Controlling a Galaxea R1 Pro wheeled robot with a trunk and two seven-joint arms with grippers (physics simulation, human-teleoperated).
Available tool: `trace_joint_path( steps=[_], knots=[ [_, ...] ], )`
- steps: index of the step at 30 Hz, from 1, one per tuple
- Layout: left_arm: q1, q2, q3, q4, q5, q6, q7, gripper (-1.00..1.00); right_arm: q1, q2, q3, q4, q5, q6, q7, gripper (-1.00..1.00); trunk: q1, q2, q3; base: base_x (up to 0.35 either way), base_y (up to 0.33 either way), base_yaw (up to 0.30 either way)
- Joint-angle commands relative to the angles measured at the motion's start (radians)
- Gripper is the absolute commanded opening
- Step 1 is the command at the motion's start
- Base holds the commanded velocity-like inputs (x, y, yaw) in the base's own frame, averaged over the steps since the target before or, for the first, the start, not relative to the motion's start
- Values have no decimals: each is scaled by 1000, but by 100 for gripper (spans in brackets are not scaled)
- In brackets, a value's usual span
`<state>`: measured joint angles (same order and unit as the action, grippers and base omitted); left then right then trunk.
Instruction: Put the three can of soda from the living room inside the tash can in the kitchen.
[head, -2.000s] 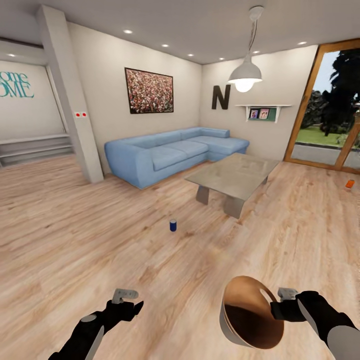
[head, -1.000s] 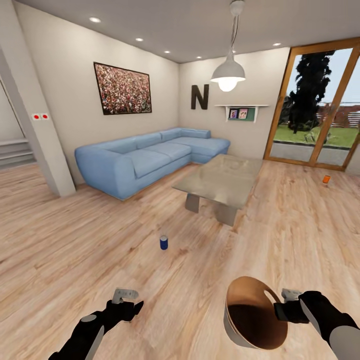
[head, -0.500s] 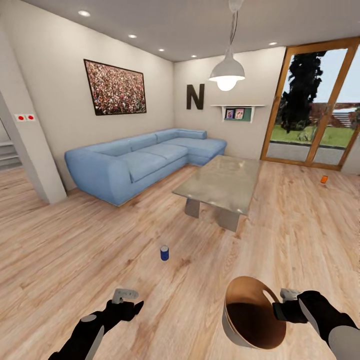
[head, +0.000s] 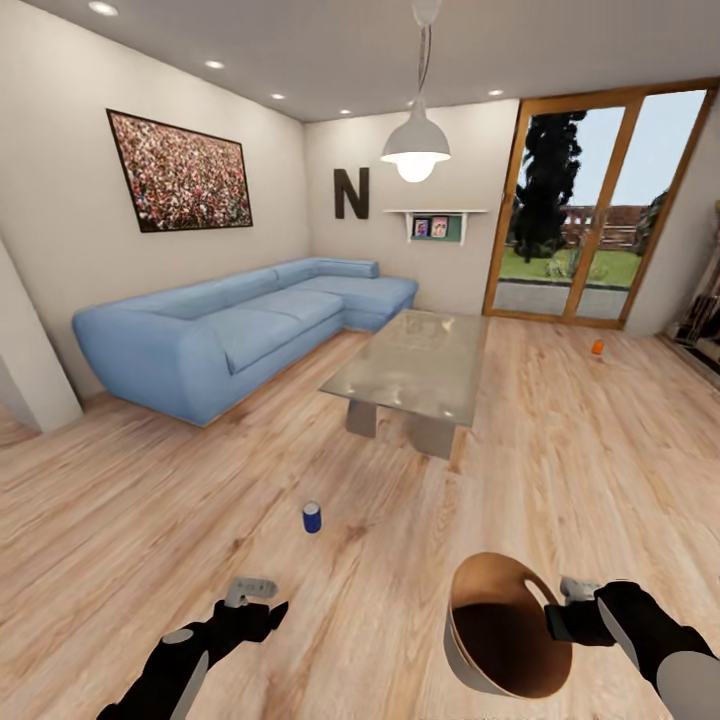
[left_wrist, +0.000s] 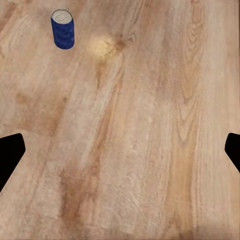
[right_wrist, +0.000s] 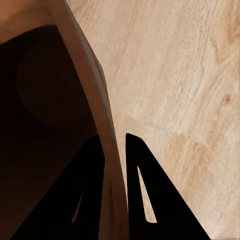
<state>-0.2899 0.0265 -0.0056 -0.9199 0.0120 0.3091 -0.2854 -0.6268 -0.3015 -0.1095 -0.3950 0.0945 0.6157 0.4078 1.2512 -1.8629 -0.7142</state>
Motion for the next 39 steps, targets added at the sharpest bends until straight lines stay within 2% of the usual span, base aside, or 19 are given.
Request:
trace_joint_path(
  steps=[1, 11, 20, 39],
  knots=[
    [0, 0, -1, 0, 0, 0, 0, 100, -1, 0, -4, -1, -19, 4, 5, -100, 0, 0, 0, 57, 311, -248],
    [0, 0, -3, 1, -3, 1, 0, 100, -1, 2, -3, -1, -19, 4, 5, -100, 0, 0, 0, 81, 316, -235],
    [0, 0, -4, 1, -3, 1, 0, 100, -1, 3, -2, -1, -19, 3, 7, -100, 0, 0, 1, 115, 318, -49],
    [0, 0, -4, 1, -4, -1, 3, 100, -1, 2, -2, -1, -19, 2, 8, -100, 0, 0, 21, 194, 290, -165]
  ],
)
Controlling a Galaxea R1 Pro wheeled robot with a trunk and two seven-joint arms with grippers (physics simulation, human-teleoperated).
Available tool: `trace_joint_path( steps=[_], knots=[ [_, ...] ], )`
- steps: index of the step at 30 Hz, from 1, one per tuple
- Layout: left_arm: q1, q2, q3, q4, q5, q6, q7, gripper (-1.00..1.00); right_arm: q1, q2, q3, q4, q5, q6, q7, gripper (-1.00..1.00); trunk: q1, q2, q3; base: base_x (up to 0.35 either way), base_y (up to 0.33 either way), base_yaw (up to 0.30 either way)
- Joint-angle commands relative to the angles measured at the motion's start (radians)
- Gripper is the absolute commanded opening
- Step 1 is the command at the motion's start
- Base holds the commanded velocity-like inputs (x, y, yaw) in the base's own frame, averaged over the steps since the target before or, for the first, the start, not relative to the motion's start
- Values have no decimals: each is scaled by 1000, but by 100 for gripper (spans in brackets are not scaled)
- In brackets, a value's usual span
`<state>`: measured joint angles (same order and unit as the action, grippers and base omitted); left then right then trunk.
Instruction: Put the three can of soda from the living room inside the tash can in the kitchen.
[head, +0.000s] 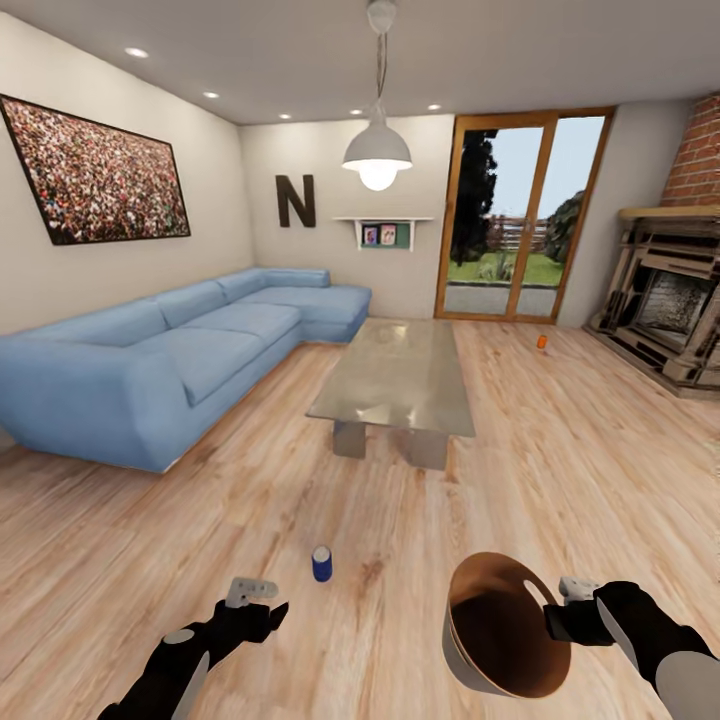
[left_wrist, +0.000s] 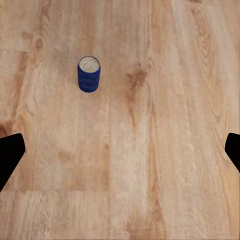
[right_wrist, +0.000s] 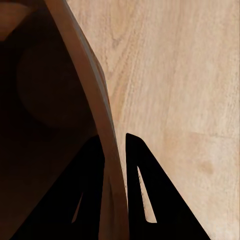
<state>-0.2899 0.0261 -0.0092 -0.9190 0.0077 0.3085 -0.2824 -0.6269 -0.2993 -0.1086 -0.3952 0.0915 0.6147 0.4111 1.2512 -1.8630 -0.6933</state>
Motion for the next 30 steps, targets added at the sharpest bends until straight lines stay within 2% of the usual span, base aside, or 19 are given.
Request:
trace_joint_path(
  steps=[1, 16, 30],
  knots=[
    [0, 0, 0, 0, 0, 0, 1, 100, -1, 0, -3, -1, -16, 3, 5, -100, 0, 0, 1, 247, 248, -184],
    [0, 0, -1, 0, -2, 0, 2, 100, -1, -1, -3, -1, -16, 3, 4, -100, 0, 0, 19, 277, 207, -184],
    [0, 0, -2, 0, -3, 0, 3, 100, -1, -1, -3, -1, -16, 3, 2, -100, 0, 0, 35, 322, 25, -184]
  ],
)
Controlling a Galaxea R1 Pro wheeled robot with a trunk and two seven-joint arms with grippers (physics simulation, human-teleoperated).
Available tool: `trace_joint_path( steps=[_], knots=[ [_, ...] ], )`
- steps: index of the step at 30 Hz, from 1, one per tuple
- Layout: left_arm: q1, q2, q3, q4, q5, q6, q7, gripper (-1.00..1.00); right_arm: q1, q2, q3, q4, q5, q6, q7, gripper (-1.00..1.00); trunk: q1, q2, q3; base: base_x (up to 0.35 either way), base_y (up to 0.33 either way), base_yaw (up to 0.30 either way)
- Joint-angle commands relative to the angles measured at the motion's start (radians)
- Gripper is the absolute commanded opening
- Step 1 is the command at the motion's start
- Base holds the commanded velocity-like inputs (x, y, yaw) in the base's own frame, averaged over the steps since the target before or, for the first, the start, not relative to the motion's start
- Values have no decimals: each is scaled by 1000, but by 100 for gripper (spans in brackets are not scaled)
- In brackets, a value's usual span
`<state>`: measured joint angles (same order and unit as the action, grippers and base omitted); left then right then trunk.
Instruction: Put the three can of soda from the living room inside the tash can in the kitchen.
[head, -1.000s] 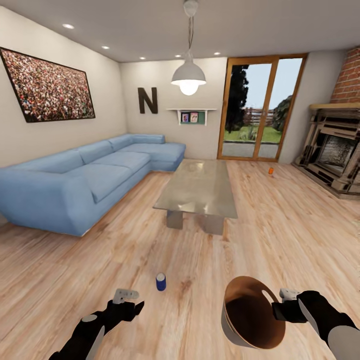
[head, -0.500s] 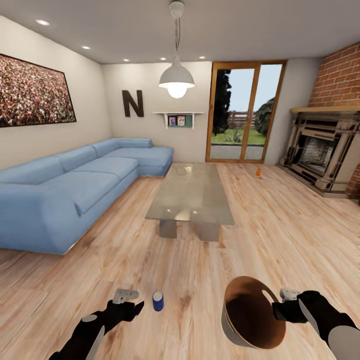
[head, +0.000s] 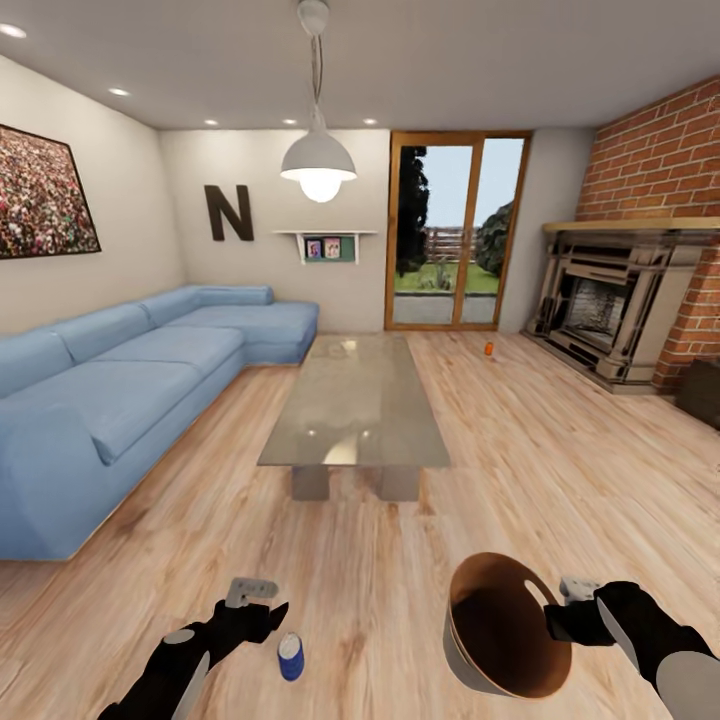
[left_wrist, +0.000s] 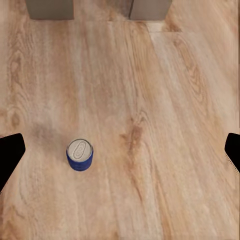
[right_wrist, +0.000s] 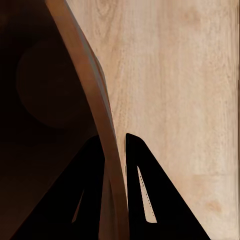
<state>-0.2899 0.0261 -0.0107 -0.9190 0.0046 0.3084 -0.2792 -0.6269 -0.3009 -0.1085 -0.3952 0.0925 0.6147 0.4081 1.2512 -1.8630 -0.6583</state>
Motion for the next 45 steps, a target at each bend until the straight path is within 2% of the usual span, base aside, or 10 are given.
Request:
trace_joint_path(
  steps=[1, 11, 18, 28, 45],
  knots=[
    [0, 0, 0, 0, 0, 0, 0, 100, -1, 0, -3, -1, -17, 4, 4, -100, 0, 0, 1, 326, 1, -184],
    [0, 0, 2, 0, 2, -12, 0, 100, -1, -1, -3, -1, -16, 4, 4, -100, 0, 0, 10, 239, 12, -139],
    [0, 0, 1, 0, 1, -17, 0, 100, -1, -1, -6, -1, -16, 4, 6, -100, 0, 0, 11, 6, 272, -76],
    [0, 0, 0, 0, 0, -17, 0, 100, -1, -3, -11, -1, -17, 4, 6, -100, 0, 0, 11, 21, 258, -223],
    [0, 0, 2, 0, 0, -20, 3, 100, -1, -3, -11, -1, -17, 4, 5, -100, 0, 0, 11, 148, -101, -177]
  ],
)
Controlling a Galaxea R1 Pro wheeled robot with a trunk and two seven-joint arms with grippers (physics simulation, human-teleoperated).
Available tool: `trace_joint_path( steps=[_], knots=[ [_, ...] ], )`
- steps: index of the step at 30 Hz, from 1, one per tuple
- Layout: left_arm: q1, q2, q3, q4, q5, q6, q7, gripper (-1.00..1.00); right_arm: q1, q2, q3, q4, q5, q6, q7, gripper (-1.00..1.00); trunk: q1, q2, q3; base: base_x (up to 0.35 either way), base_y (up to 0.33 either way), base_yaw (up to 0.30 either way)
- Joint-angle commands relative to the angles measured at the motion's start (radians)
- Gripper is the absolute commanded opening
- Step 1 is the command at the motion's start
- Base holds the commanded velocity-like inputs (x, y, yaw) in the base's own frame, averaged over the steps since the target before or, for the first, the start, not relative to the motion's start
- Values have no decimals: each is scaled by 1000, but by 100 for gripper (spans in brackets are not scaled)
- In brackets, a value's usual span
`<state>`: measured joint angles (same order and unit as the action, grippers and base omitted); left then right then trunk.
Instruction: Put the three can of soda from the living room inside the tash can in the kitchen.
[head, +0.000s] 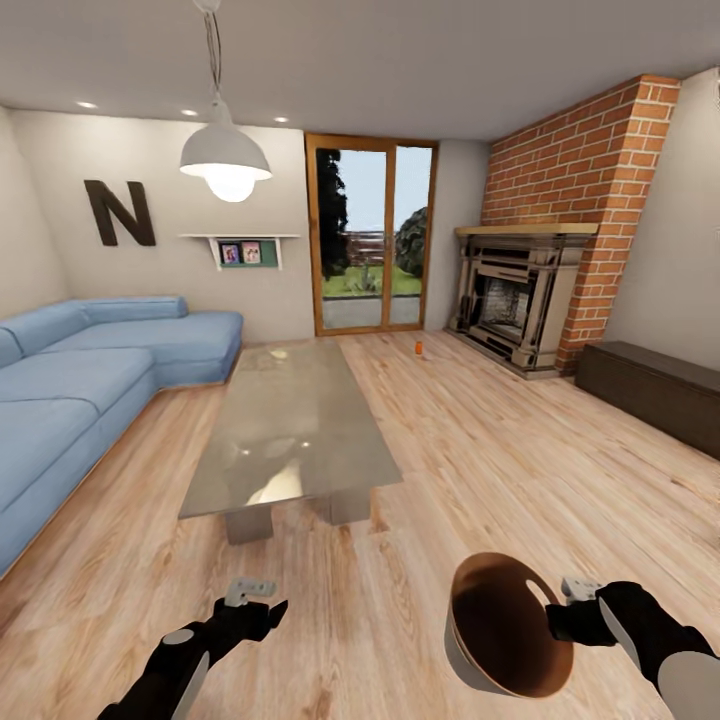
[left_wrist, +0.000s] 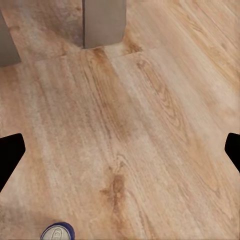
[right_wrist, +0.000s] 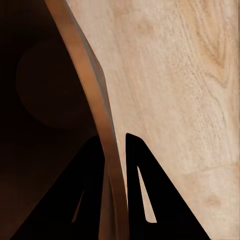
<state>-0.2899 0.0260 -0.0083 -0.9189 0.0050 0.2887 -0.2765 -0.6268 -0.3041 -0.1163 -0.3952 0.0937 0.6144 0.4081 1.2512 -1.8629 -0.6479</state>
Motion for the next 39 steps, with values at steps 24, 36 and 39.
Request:
trace_joint_path(
  steps=[24, 36, 39],
  knots=[
    [-107, 50, 14, 287, 34, 74, 235, 100, -12, 3, 0, -18, -10, 104, -3, -100, 11, -21, -13, 2, -2, -3],
    [-107, 47, 15, 291, 35, 33, 233, 100, -130, -17, 3, -19, -5, 299, -27, -100, 57, -105, -67, 0, 0, 0],
    [-107, 45, 16, 291, 36, 24, 233, 100, -168, -31, 6, -18, -1, 349, -34, -100, 69, -126, -81, 0, 0, 0]
  ],
)
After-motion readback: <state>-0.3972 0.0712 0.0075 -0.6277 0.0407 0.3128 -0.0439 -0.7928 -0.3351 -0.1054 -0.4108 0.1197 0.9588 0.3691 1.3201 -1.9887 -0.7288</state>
